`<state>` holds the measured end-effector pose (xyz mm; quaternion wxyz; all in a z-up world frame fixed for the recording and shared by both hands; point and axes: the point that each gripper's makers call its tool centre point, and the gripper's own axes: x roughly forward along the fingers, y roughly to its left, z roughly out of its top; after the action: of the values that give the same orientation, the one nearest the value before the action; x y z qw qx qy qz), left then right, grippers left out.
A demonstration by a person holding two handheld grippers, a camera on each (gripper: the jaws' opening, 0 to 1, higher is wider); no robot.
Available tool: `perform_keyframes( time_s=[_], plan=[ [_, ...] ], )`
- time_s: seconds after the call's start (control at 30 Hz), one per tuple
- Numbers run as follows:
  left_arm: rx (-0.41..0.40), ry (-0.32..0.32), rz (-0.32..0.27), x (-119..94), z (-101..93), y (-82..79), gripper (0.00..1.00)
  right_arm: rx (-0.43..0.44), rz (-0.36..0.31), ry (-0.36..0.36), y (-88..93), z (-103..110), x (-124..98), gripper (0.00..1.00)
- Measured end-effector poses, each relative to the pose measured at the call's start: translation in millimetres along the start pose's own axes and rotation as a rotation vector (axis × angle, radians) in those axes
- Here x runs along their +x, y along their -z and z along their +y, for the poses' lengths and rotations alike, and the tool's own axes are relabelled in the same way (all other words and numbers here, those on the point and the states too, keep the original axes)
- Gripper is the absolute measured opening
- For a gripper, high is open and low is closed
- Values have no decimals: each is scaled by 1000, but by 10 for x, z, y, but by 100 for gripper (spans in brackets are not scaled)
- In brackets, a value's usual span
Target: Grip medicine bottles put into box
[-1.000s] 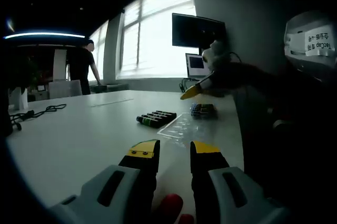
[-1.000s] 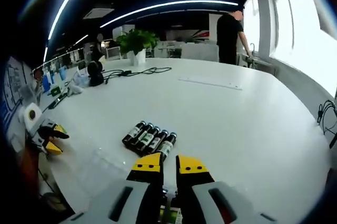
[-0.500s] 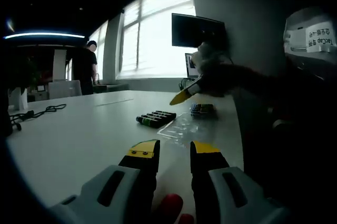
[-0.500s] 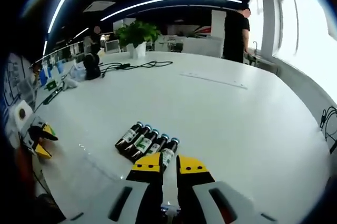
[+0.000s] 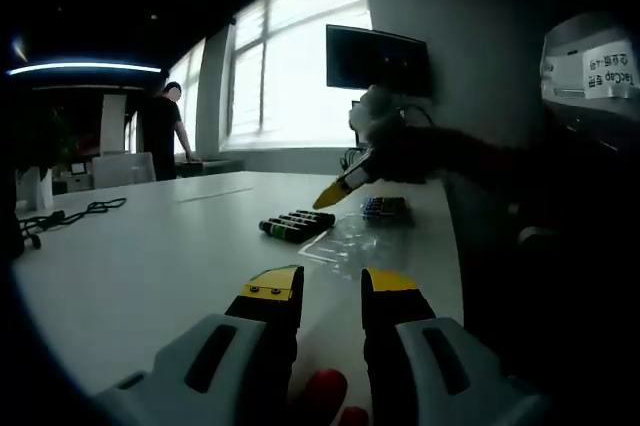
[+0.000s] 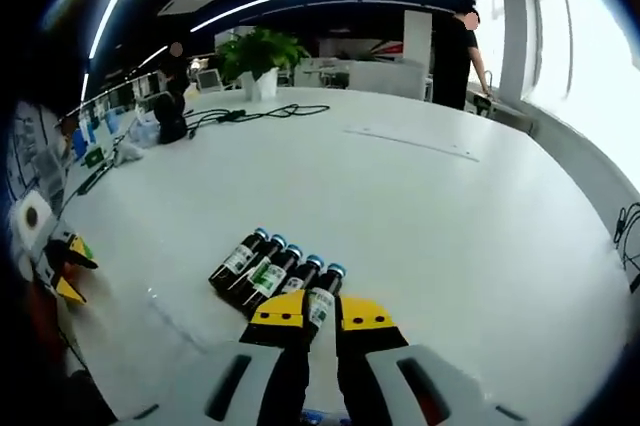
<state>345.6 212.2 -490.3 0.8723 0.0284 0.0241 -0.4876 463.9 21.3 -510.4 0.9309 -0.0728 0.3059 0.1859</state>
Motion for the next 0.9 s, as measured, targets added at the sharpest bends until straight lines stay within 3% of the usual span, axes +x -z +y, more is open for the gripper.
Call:
perform_keyframes(
  time_s=[0.9],
  plan=[
    [5, -5, 11, 0, 6, 18, 18, -23, 44, 27, 100, -75, 47, 7]
  ],
)
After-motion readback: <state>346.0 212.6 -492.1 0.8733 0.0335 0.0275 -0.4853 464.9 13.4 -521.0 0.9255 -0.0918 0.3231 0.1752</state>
